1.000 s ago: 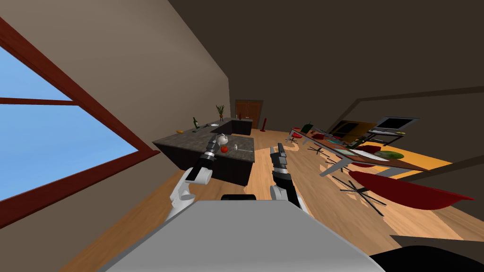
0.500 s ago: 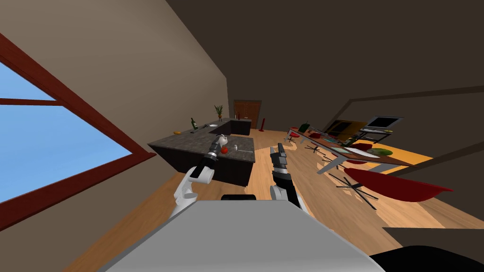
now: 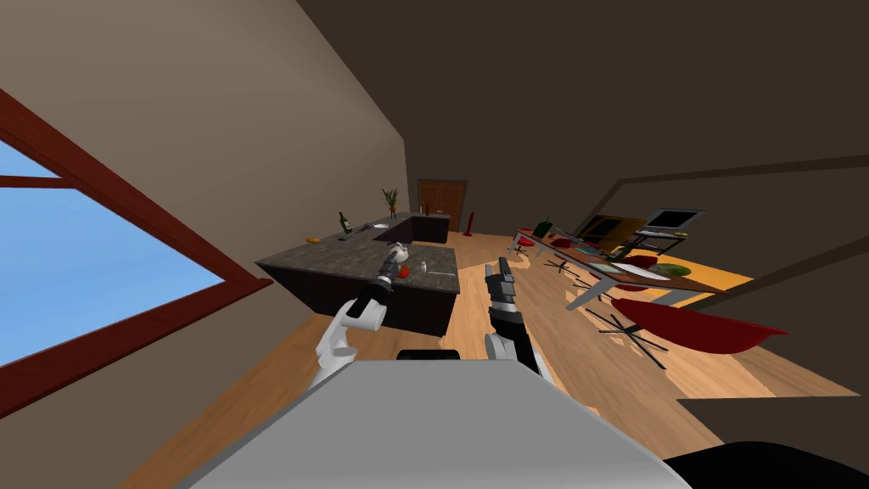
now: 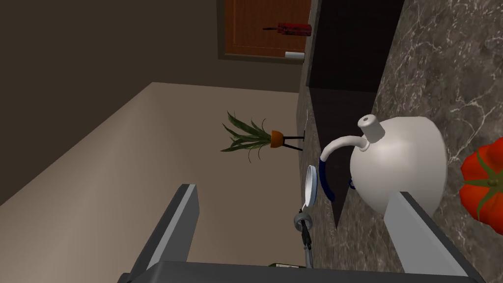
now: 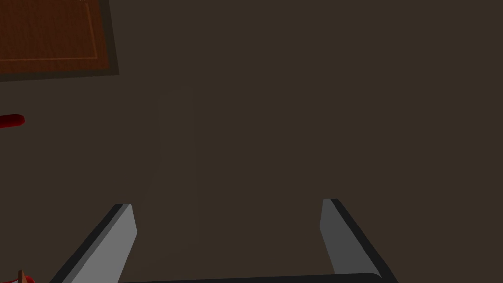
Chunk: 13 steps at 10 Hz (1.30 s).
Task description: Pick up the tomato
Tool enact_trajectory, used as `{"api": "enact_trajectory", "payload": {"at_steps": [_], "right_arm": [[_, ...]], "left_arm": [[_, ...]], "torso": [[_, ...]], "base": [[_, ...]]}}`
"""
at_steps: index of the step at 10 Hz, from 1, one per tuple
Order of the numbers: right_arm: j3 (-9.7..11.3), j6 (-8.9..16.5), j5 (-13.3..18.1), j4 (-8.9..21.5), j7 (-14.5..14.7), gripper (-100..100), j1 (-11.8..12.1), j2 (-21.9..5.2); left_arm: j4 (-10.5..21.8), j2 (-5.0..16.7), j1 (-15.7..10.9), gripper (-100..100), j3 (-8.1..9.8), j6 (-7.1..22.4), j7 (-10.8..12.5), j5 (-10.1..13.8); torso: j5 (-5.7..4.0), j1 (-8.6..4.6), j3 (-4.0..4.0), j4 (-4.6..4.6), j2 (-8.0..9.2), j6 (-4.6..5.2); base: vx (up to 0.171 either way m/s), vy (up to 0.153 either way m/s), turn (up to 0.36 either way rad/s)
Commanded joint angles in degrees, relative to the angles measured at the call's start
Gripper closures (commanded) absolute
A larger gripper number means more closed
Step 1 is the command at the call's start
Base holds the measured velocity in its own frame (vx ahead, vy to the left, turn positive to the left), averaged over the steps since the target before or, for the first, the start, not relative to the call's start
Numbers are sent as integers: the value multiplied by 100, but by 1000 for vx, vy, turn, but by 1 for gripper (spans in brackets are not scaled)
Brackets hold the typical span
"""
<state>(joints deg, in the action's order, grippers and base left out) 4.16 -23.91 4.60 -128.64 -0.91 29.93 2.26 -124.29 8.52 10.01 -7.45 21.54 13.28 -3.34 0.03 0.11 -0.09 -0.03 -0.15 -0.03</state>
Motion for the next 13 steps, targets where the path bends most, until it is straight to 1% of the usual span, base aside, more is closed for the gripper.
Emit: {"api": "enact_trajectory", "payload": {"at_steps": [1, 2, 3, 4, 5, 6, 7, 8, 9, 13], "right_arm": [[0, 0, 0, 0, 0, 0, 0, 0], [0, 0, 0, 0, 0, 0, 0, 0], [0, 0, 0, 0, 0, 0, 0, 0], [0, 0, 0, 0, 0, 0, 0, 0], [0, 0, 0, 0, 0, 0, 0, 0], [0, 0, 0, 0, 0, 0, 0, 0], [0, 0, 0, 0, 0, 0, 0, 0], [0, 0, 0, 0, 0, 0, 0, 0], [0, 0, 0, 0, 0, 0, 0, 0], [0, 0, 0, 0, 0, 0, 0, 0]], "left_arm": [[49, 5, 0, -100, -51, 286, 18, 0], [49, 5, 0, -100, -51, 322, 18, 0], [100, 4, 17, -100, -102, 540, 28, -5], [100, 4, 17, -100, -102, 564, 28, -5], [150, 2, 38, -100, -153, 793, 36, -8], [196, 3, 62, -100, -203, 939, 42, -11], [196, 3, 62, -100, -203, 1037, 42, -11], [240, 5, 87, -100, -253, 1253, 47, -13], [240, 5, 87, -100, -253, 1265, 47, -13], [383, 61, 179, -100, -426, 2030, 66, -18]], "torso": [[0, 0, 0, 0, 0, 0], [0, 0, -1, 0, -2, 1], [0, 2, 0, 0, 0, -1], [1, 5, -3, -1, -6, 1], [1, 3, -2, -1, -4, 0], [1, 3, -1, -1, -2, 0], [1, 7, -4, -1, -7, 0], [1, 6, -5, -2, -9, -1], [2, 8, -5, -2, -8, 0], [2, 8, -9, -4, -15, 0]], "base": [[33, 31, -56], [30, 35, -38], [50, 48, -64], [37, 41, -38], [30, 39, -61], [54, 54, -91], [53, 48, -38], [50, 54, -64], [34, 42, -32], [59, 51, -73]]}}
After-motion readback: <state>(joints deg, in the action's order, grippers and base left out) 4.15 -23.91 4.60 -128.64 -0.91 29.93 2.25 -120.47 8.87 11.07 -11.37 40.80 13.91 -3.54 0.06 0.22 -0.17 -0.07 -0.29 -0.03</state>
